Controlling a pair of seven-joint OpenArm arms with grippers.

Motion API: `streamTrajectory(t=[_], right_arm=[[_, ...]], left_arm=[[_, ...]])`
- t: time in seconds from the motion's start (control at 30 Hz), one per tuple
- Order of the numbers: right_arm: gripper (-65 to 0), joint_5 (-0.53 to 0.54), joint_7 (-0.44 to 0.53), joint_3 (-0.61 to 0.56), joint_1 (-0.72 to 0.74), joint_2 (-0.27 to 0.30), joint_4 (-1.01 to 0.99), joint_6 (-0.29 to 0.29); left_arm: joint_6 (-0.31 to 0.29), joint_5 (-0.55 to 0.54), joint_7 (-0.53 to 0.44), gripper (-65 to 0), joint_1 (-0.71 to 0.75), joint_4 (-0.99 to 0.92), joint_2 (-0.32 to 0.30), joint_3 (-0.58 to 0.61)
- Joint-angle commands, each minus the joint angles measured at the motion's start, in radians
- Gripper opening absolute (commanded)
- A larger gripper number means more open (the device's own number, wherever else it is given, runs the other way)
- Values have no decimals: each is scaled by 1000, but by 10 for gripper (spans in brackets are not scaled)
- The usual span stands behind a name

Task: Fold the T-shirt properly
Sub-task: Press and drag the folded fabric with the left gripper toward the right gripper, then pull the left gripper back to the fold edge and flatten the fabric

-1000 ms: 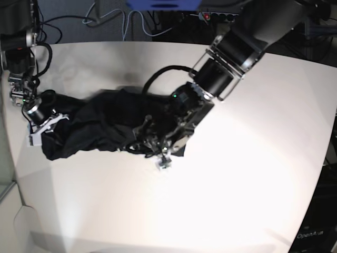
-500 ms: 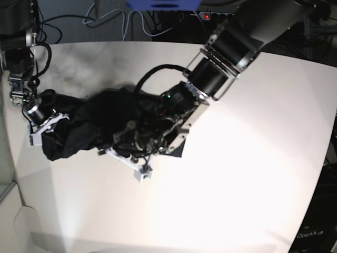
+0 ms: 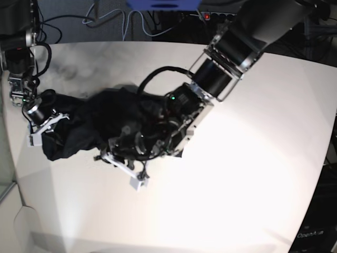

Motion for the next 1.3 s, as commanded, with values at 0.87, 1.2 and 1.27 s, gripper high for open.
streamTrajectory(t=[0.87, 1.2, 1.27], right_arm=[[-650, -167, -263, -30, -44, -18, -27, -17], [-650, -167, -263, -30, -44, -18, -27, -17], [-650, -167, -263, -30, -44, -18, -27, -17]], left_arm=[[155, 36, -16, -636, -46, -176, 53, 90], [-205, 67, -74, -638, -40, -101, 56, 80], [-204, 47, -72, -638, -38, -49, 39, 84]])
